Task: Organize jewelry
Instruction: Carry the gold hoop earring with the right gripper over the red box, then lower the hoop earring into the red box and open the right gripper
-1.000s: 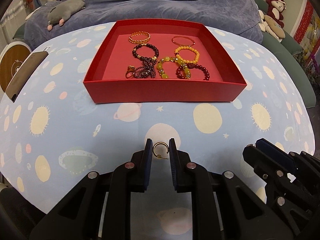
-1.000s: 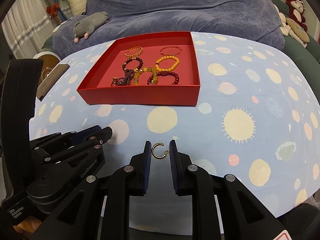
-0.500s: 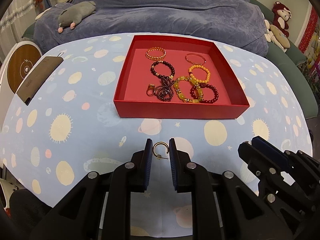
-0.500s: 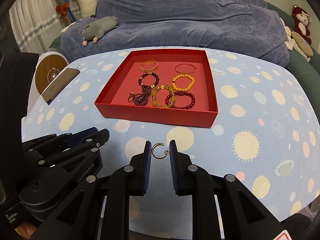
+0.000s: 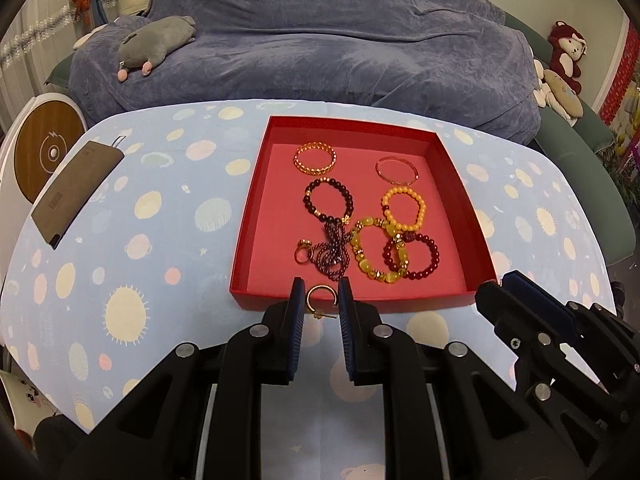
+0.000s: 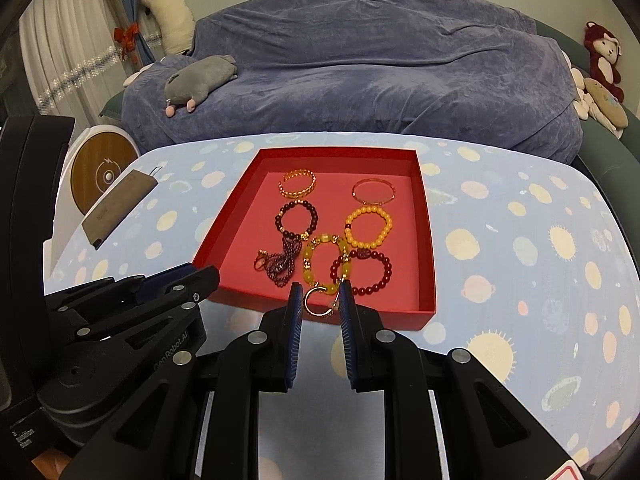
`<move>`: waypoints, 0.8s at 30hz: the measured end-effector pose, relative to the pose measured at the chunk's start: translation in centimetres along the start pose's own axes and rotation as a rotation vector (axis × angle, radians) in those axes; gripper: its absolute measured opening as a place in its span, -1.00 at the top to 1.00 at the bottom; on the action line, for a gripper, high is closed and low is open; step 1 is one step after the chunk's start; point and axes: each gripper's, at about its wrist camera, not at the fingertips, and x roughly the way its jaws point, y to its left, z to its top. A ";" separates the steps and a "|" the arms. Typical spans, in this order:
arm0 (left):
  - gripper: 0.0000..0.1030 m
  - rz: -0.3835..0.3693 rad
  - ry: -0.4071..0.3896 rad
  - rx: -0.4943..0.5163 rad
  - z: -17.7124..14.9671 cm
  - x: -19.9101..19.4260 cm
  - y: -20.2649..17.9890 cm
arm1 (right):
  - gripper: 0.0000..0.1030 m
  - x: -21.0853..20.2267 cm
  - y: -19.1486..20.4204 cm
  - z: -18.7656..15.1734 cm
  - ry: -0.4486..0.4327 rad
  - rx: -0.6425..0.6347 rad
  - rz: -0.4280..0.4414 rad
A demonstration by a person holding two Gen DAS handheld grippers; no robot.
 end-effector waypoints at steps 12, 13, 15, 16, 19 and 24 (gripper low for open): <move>0.68 -0.009 -0.027 0.022 4.2 2.0 -1.3 | 0.66 2.2 -1.7 3.7 -0.025 -0.005 -0.014; 0.68 -0.011 -0.026 0.022 4.6 2.3 -1.3 | 0.66 2.5 -1.8 4.0 -0.025 -0.006 -0.017; 0.68 -0.008 -0.027 0.026 5.3 2.9 -1.4 | 0.66 3.2 -2.1 4.7 -0.024 -0.011 -0.022; 0.68 -0.006 -0.028 0.027 5.6 3.2 -1.4 | 0.66 3.6 -2.2 5.0 -0.022 -0.012 -0.022; 0.67 0.004 -0.026 0.040 6.6 4.2 -1.5 | 0.66 4.8 -2.5 6.0 -0.017 -0.013 -0.023; 0.67 0.022 -0.003 0.060 7.8 6.4 -1.4 | 0.66 7.2 -2.7 7.2 -0.002 -0.013 -0.031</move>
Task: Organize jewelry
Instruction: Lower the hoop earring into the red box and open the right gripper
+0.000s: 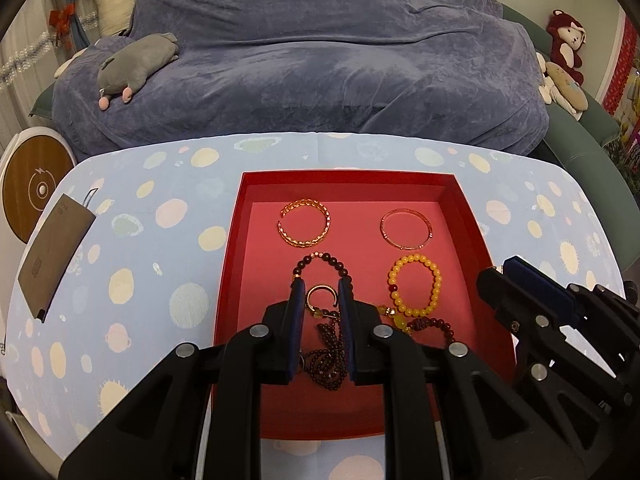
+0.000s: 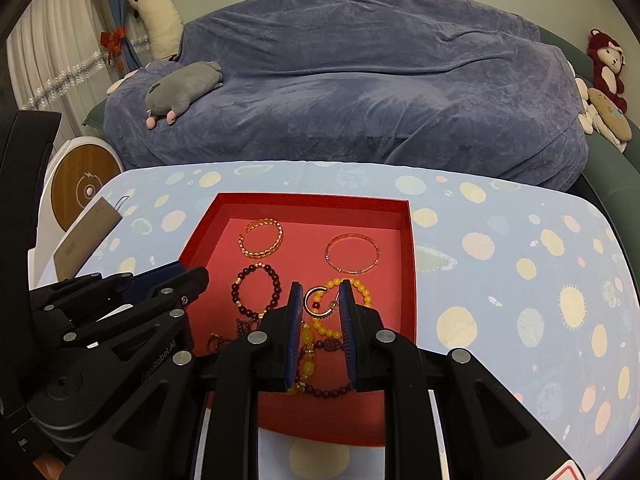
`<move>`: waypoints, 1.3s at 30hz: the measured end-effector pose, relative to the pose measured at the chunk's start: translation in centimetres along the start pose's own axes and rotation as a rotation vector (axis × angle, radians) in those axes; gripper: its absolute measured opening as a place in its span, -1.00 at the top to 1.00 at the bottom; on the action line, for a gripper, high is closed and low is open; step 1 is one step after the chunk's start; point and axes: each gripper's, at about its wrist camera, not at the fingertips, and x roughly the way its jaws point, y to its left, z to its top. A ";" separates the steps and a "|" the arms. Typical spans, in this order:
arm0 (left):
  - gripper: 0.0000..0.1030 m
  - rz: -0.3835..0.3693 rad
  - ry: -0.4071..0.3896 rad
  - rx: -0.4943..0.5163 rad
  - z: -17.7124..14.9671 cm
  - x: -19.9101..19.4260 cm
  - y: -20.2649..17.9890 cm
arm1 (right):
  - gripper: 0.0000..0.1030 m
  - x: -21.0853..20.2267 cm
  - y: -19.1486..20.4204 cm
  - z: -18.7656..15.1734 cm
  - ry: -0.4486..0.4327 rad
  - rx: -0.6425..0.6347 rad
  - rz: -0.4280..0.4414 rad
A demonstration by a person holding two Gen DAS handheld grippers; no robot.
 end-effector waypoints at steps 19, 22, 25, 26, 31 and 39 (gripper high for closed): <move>0.67 0.014 0.055 -0.012 1.4 5.8 0.8 | 0.66 6.1 -0.6 1.1 0.065 0.027 0.002; 0.67 0.017 0.063 -0.012 1.3 6.3 0.9 | 0.66 6.6 -0.7 1.0 0.074 0.028 0.003; 0.67 0.021 0.067 -0.010 1.2 6.6 0.8 | 0.66 6.9 -0.9 0.8 0.085 0.036 0.009; 0.67 0.020 0.069 -0.011 1.1 6.7 0.8 | 0.66 7.0 -0.9 0.7 0.088 0.037 0.012; 0.67 0.023 0.079 -0.020 0.6 7.0 0.9 | 0.65 7.3 -0.8 0.4 0.100 0.037 0.010; 0.22 0.032 0.061 -0.016 -0.1 6.3 0.7 | 0.52 6.6 -0.9 -0.1 0.106 0.044 -0.002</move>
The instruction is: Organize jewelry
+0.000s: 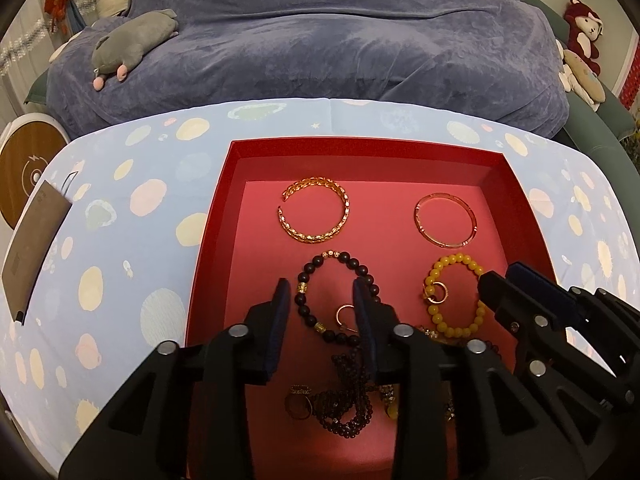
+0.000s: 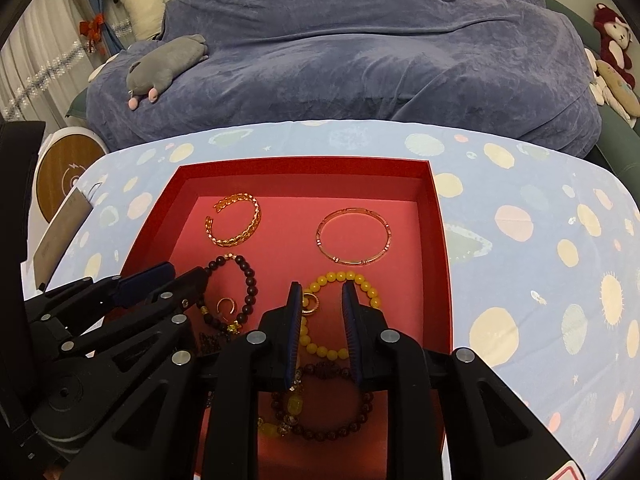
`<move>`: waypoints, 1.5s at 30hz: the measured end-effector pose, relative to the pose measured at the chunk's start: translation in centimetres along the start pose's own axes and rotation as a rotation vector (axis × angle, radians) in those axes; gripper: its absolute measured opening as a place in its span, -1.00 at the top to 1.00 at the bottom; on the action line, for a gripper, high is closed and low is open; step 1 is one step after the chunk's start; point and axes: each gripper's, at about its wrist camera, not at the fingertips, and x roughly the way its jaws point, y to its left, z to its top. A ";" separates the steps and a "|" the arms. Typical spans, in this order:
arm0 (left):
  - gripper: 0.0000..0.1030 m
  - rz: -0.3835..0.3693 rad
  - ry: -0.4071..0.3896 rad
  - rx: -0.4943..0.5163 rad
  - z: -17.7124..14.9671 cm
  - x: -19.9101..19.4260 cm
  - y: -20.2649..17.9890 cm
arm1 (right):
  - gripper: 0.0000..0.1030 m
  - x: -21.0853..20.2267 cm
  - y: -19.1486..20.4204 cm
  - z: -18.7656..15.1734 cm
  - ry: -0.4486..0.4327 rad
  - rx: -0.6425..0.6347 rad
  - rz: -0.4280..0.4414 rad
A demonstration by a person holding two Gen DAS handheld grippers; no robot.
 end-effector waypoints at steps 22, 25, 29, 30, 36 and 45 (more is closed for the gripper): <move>-0.12 0.031 -0.024 -0.033 -6.5 -8.0 0.6 | 0.28 -8.8 1.7 -6.4 -0.052 0.002 -0.108; -0.12 0.030 -0.019 -0.035 -7.7 -8.8 0.8 | 0.18 -9.5 1.7 -7.5 -0.052 0.012 -0.109; -0.13 0.028 -0.013 -0.035 -9.1 -9.7 1.0 | 0.11 -10.4 2.0 -8.9 -0.047 0.016 -0.113; -0.13 0.028 -0.012 -0.034 -9.4 -9.8 1.0 | 0.11 -10.5 2.1 -9.1 -0.046 0.015 -0.113; -0.13 0.029 -0.017 -0.034 -10.9 -10.9 1.1 | 0.10 -11.6 2.2 -10.6 -0.050 0.025 -0.117; -0.25 0.046 -0.028 -0.036 -12.4 -11.6 1.3 | -0.17 -12.0 1.7 -12.2 -0.052 0.068 -0.115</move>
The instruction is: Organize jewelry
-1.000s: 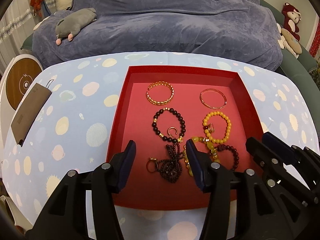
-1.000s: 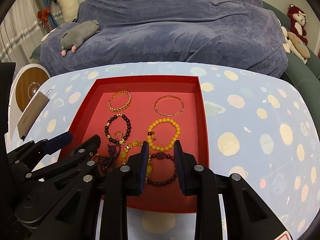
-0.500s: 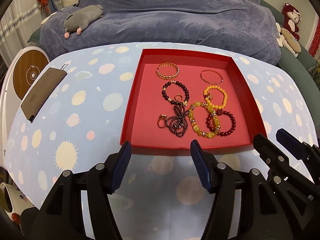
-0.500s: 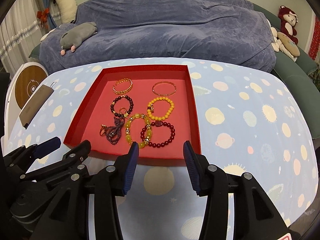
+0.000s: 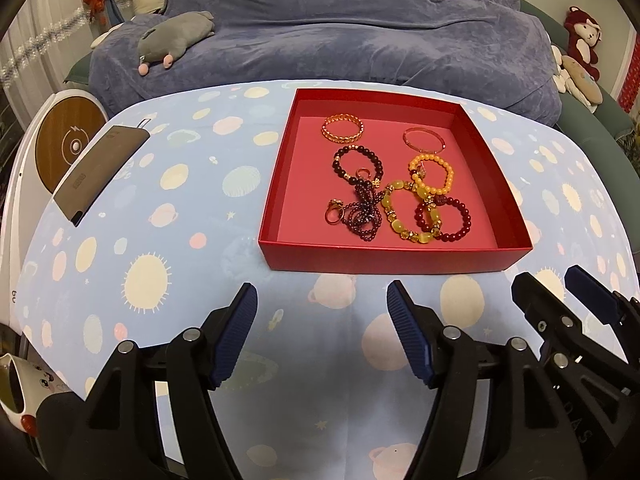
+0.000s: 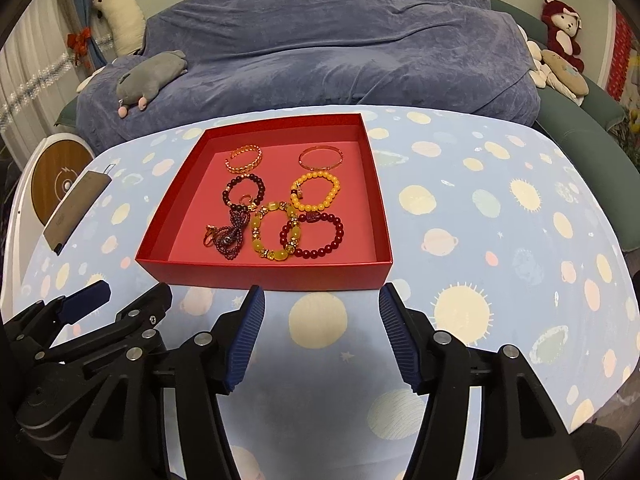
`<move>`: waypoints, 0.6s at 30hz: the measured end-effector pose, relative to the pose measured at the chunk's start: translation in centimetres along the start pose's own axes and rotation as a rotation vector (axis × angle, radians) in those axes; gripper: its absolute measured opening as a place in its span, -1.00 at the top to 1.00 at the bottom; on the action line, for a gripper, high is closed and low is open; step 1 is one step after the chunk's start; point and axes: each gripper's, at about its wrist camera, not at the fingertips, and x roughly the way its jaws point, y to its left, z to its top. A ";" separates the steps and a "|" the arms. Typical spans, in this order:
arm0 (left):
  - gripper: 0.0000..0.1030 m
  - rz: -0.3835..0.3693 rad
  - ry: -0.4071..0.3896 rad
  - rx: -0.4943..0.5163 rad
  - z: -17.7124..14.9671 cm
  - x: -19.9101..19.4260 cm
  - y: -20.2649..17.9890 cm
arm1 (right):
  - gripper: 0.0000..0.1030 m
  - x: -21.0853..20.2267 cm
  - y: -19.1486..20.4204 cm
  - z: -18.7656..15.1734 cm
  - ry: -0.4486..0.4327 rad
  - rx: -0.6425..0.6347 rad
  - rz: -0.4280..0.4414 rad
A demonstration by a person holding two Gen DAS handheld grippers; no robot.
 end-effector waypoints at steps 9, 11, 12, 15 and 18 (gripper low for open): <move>-0.28 0.019 -0.004 0.025 -0.6 0.0 -0.4 | -0.27 0.0 -0.5 -0.7 -0.002 -0.013 -0.024; -0.35 0.029 -0.007 0.025 -0.7 -0.1 -0.5 | -0.30 0.0 -0.7 -0.7 -0.001 -0.012 -0.026; -0.39 0.035 -0.008 0.025 -0.7 -0.1 -0.5 | -0.36 0.0 -0.9 -0.8 -0.001 -0.009 -0.032; -0.49 0.039 -0.011 0.022 -0.9 -0.1 -0.4 | -0.42 0.0 -1.3 -0.9 -0.002 0.000 -0.034; -0.58 0.041 -0.012 0.016 -1.0 -0.1 -0.3 | -0.50 0.0 -1.7 -1.0 -0.003 0.012 -0.039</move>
